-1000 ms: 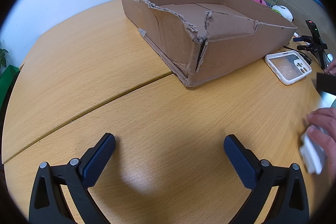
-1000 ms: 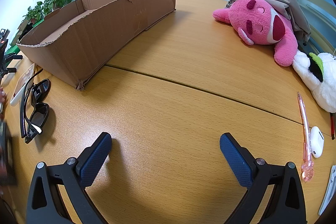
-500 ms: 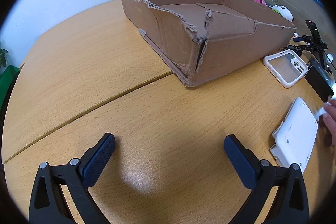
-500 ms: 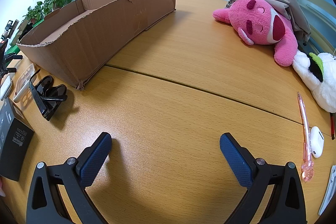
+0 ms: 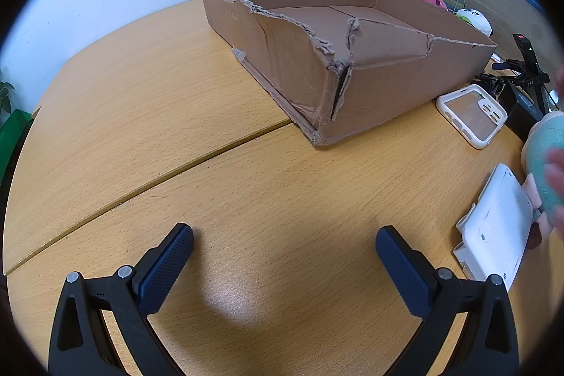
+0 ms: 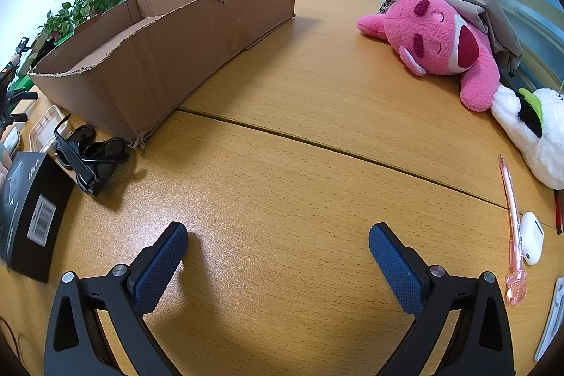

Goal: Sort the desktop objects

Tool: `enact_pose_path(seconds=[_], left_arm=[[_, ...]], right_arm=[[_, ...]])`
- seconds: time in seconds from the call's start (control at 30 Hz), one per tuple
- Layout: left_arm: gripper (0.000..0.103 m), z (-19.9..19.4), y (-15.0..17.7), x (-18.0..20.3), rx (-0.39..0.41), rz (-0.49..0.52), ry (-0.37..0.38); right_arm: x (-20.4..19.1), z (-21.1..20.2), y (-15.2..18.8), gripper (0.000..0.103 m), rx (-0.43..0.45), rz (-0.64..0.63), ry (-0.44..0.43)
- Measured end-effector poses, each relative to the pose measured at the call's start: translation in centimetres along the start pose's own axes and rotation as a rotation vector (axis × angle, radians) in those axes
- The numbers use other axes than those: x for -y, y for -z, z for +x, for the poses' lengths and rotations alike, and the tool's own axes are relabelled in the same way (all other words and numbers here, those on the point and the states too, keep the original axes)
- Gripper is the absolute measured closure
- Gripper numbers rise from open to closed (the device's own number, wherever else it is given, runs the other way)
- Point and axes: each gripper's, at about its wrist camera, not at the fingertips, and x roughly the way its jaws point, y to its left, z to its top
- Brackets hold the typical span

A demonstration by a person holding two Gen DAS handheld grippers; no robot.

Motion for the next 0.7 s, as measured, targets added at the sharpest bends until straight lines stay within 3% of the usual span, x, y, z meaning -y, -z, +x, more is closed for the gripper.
enact_pose_path(seconds=[0.47,0.57,0.7], left_arm=[[0.000,0.1,0.1,-0.1,0.000,-0.004,-0.003],[0.000,0.0,-0.4,0.1,0.001,-0.060,-0.041],[0.000,0.3,2.1,2.0,0.004,-0.169,-0.123]], right_arm=[[0.0,0.1,-0.1,0.000,0.000,0.022,0.014],[-0.2,0.2,-0.4,0.000,-0.002,0.067,0.048],[-0.4,0.3,-0.7,0.000,-0.028,0.126,0.089]])
